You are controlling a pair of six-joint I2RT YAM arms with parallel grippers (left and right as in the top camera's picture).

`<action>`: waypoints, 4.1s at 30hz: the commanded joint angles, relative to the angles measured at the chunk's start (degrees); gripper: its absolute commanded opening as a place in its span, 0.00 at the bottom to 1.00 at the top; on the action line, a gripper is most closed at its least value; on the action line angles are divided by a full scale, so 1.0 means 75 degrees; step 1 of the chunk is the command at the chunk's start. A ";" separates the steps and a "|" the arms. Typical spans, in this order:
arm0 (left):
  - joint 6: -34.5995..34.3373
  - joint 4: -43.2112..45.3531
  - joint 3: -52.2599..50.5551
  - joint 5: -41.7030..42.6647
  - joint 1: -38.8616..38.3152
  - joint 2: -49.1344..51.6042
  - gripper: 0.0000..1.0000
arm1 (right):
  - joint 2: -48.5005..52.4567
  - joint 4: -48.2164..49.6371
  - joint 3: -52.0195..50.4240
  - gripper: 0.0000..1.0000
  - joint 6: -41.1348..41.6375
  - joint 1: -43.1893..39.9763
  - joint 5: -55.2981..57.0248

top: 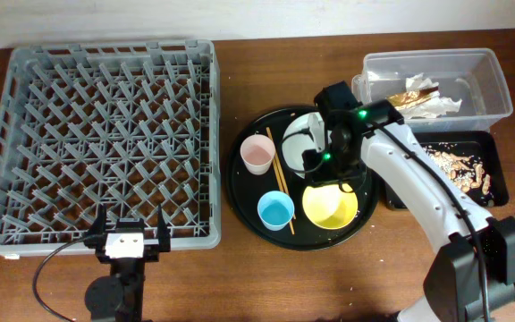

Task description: Sort waste into correct bins and load items into the dishwasher rack

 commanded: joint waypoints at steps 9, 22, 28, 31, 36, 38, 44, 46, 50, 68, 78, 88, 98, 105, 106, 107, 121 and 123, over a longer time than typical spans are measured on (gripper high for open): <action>0.0096 0.0023 -0.0058 -0.0050 0.0032 -0.0038 0.99 | 0.0921 0.0495 -0.0189 0.46 0.0195 0.1128 -0.0061; 0.0096 0.0023 -0.0058 -0.0050 0.0032 -0.0038 0.99 | 0.1352 0.0385 -0.0157 0.04 0.0189 0.1107 -0.0082; 0.0096 0.0020 -0.0058 -0.0050 0.0032 -0.0038 0.99 | 0.0353 -0.0055 0.0370 0.04 -0.0189 0.0906 -0.0189; 0.0096 0.0023 -0.0058 -0.0044 0.0032 -0.0038 0.99 | -0.0268 -0.0504 0.0918 0.04 -0.0405 0.0417 -0.0364; -0.0236 0.0207 -0.0058 0.0863 0.0026 -0.0038 0.99 | -0.1154 -0.0178 0.1078 0.04 -0.1189 -0.0927 -0.2037; -0.0944 0.0749 -0.0058 0.1749 0.0026 -0.0038 1.00 | -0.1122 0.0149 0.1078 0.04 -0.1513 -0.1405 -0.3092; -0.2259 0.1399 0.0717 0.2124 0.0032 0.1110 0.99 | -0.1096 0.0533 0.1078 0.04 -0.1620 -0.1810 -0.3710; -0.2256 0.1396 0.1504 0.2244 0.0032 0.2288 0.99 | -0.1096 0.0539 0.1078 0.04 -0.1620 -0.1798 -0.3707; -0.2229 0.0892 0.4057 0.2973 0.0032 0.5686 0.99 | -0.1096 0.0530 0.1078 0.04 -0.1617 -0.1795 -0.3713; -0.5458 0.0373 0.9396 1.0512 -0.0297 1.2050 0.99 | -0.0551 0.2159 0.1064 0.04 -0.0901 -0.1781 -0.5074; -0.7082 -0.1518 0.9393 0.8314 -0.1288 1.2050 0.99 | 0.0297 0.4022 0.1064 0.04 -0.0297 -0.1547 -0.6851; -0.8148 0.0746 0.9393 0.9279 -0.1719 1.2050 0.99 | 0.0373 0.4552 0.1058 0.04 0.0143 -0.0933 -0.6752; -0.8346 0.0839 0.9393 0.9757 -0.1719 1.2050 0.76 | 0.0793 0.5336 0.1058 0.04 0.0513 -0.0930 -0.7353; -0.8346 0.1177 0.9393 0.9547 -0.1711 1.2050 0.65 | 0.1037 0.5304 0.1055 0.25 0.0510 -0.0930 -0.7484; -0.8341 0.1174 0.9393 0.9442 -0.1711 1.2050 0.59 | 0.1037 0.5304 0.1055 0.39 0.0510 -0.0930 -0.7484; -0.8320 0.1174 0.9393 0.9343 -0.1711 1.2050 0.55 | 0.1037 0.5307 0.1055 0.51 0.0507 -0.0930 -0.7481; -0.4214 -0.4243 1.0066 0.2798 -0.0391 1.1558 0.52 | 0.1037 0.3684 0.1055 0.99 0.0478 -0.0950 -0.3179; -0.3987 -0.5659 1.0640 0.1306 -0.0466 1.1342 0.51 | 0.1037 0.3561 0.1055 0.98 0.0475 -0.0950 -0.2836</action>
